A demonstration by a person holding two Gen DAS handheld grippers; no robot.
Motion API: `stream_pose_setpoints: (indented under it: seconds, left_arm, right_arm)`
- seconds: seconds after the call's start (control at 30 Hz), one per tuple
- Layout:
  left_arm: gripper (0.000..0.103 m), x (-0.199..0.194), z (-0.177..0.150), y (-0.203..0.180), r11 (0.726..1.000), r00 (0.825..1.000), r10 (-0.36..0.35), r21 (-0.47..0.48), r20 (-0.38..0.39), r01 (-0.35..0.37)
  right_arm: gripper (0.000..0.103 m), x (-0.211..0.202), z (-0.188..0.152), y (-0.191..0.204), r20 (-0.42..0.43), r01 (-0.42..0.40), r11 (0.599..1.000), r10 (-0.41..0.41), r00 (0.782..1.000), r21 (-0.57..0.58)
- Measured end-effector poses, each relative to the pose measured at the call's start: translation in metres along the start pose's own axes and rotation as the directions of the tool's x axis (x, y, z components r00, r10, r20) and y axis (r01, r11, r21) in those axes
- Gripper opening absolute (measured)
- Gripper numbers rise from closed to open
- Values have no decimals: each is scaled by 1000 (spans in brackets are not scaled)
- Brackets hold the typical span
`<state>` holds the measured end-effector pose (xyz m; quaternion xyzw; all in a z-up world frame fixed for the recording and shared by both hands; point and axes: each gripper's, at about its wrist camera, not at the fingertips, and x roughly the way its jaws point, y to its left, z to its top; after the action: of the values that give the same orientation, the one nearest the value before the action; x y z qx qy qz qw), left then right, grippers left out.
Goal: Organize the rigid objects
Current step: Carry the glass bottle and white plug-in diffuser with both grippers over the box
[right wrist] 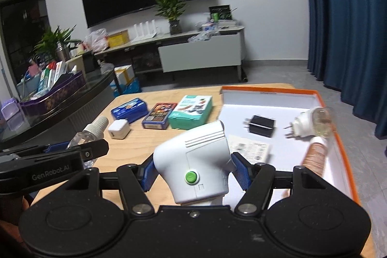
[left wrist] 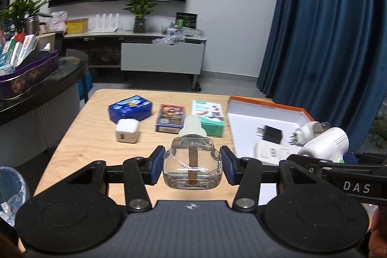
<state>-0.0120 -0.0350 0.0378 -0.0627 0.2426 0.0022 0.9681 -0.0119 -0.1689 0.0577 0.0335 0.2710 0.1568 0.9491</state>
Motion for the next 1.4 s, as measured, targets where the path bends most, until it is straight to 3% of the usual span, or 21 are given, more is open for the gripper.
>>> stream_pose_setpoints:
  seconds: [0.4, 0.67, 1.4]
  left_arm:
    - [50, 0, 7, -49, 991, 993, -120, 60, 21, 119]
    - [50, 5, 10, -76, 979, 982, -185, 86, 24, 183]
    - [50, 21, 1, -75, 978, 979, -202, 46, -25, 203]
  right_arm:
    - [76, -44, -5, -47, 82, 116, 990, -123, 989, 85]
    - [76, -61, -11, -75, 94, 192, 971, -206, 974, 142]
    - [76, -42, -15, -84, 36, 196, 972, -202, 979, 132]
